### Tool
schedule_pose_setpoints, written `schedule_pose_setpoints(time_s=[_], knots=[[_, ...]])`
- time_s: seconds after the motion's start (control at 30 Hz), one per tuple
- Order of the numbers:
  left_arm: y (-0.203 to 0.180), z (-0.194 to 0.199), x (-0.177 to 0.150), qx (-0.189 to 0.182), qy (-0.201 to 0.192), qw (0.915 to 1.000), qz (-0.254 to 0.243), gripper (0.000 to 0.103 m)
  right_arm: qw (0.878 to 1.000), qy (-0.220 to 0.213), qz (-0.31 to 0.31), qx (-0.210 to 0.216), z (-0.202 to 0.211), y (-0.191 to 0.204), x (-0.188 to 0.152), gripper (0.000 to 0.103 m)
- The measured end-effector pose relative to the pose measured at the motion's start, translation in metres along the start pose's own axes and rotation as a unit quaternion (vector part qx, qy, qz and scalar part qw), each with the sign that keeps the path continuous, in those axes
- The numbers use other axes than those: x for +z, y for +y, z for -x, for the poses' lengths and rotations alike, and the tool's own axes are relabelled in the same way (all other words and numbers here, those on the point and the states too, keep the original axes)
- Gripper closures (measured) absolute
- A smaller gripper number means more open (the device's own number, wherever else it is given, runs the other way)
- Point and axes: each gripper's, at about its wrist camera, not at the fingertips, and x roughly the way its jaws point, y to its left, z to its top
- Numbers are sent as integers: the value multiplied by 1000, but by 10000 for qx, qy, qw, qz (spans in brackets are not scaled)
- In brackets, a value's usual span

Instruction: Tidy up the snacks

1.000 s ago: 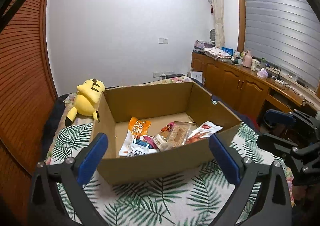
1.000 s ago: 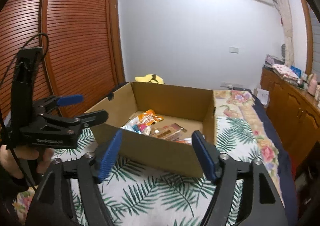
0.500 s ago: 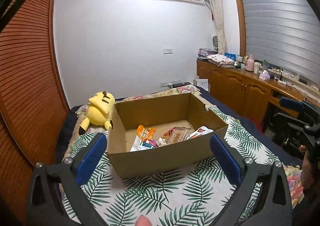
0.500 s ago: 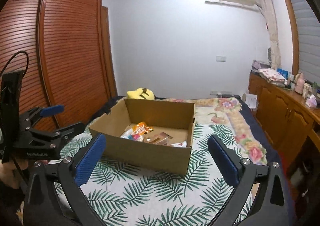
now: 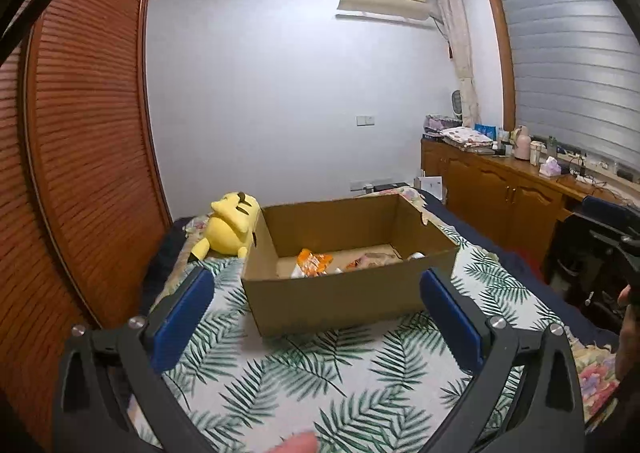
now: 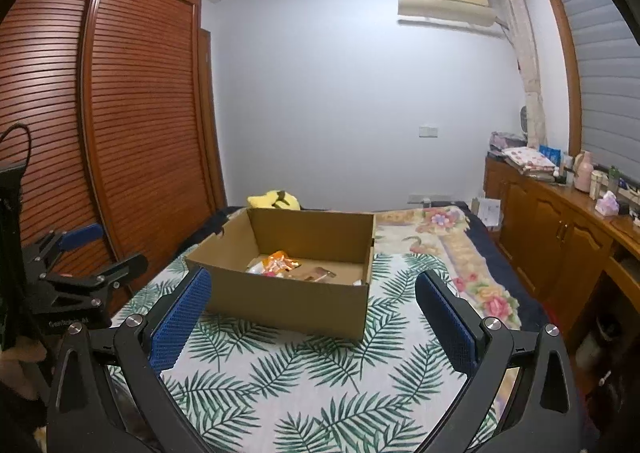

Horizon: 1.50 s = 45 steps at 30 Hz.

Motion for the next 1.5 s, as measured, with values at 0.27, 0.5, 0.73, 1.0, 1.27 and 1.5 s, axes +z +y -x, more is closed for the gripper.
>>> schedule_pose_setpoints(time_s=[0.27, 0.5, 0.73, 1.0, 1.27, 1.5], knots=[[-6, 8, -21, 126, 112, 9997, 183, 0, 9998, 82, -3, -183, 2, 3, -22, 0], [1, 12, -36, 194, 183, 9991, 333, 0, 9996, 116, -61, -232, 9, -1, -35, 0], [3, 11, -43, 237, 229, 9990, 288, 0, 9995, 138, -100, -251, 11, -2, -39, 0], [5, 9, -45, 196, 247, 9990, 323, 0, 9995, 127, -70, -294, 13, -1, -40, 0], [5, 14, -44, 187, 192, 9991, 336, 0, 9995, 125, -57, -294, 13, -1, -41, 0], [5, 17, -43, 184, 156, 9992, 319, 0, 9994, 92, -86, -313, 12, -2, -41, 0]])
